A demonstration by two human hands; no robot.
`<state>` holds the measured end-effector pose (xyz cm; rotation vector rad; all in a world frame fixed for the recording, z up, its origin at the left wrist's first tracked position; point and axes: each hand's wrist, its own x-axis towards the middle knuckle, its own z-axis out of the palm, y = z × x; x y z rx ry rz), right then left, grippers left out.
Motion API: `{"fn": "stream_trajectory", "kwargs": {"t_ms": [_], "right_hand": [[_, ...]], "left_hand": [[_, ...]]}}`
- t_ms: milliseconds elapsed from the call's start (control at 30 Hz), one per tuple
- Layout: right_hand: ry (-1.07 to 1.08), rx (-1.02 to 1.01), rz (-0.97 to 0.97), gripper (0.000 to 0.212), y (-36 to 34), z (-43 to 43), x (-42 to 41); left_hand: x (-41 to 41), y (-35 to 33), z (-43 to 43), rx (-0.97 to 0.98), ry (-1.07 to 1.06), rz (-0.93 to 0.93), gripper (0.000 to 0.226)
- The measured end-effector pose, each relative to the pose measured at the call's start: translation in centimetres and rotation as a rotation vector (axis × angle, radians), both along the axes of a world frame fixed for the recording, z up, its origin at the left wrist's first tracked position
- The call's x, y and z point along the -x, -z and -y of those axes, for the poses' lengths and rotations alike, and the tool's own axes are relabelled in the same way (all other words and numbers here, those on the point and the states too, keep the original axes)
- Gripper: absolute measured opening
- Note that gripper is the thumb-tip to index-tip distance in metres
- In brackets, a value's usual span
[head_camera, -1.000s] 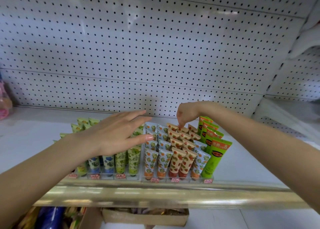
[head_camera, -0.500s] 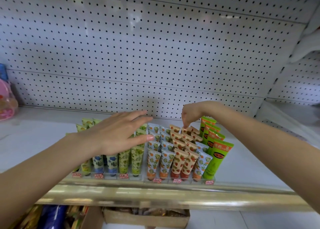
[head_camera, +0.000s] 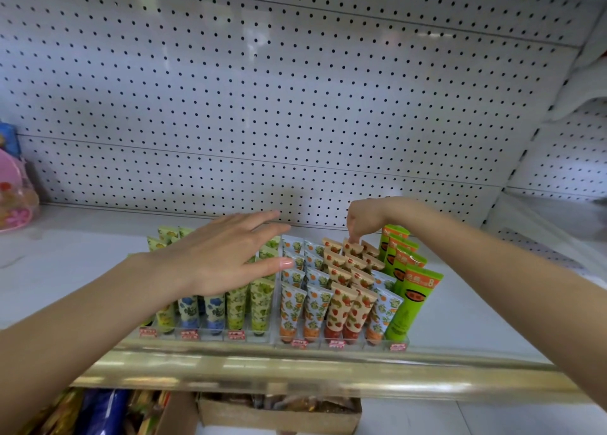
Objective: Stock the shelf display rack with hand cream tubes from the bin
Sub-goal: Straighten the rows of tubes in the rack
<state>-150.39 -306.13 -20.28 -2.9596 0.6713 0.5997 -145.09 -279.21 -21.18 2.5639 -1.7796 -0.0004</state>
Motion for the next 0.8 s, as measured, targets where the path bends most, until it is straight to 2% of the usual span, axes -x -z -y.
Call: {"fn": "stream_trajectory", "kwargs": {"t_ms": [267,700,800], "right_hand": [[-0.020,-0.011,0.013,0.014,-0.38,-0.07,0.38],[-0.018,-0.012,0.027,0.031,-0.47,-0.01,0.25],[-0.027,-0.012,0.092,0.030,-0.78,0.28,0.19]], "left_hand": [[0.16,-0.08,0.05,-0.003,0.002,0.009,0.080],[-0.19,0.23,-0.20,-0.018,-0.007,-0.004,0.082],[-0.30,0.33,-0.24,-0.018,-0.008,-0.006,0.081]]}}
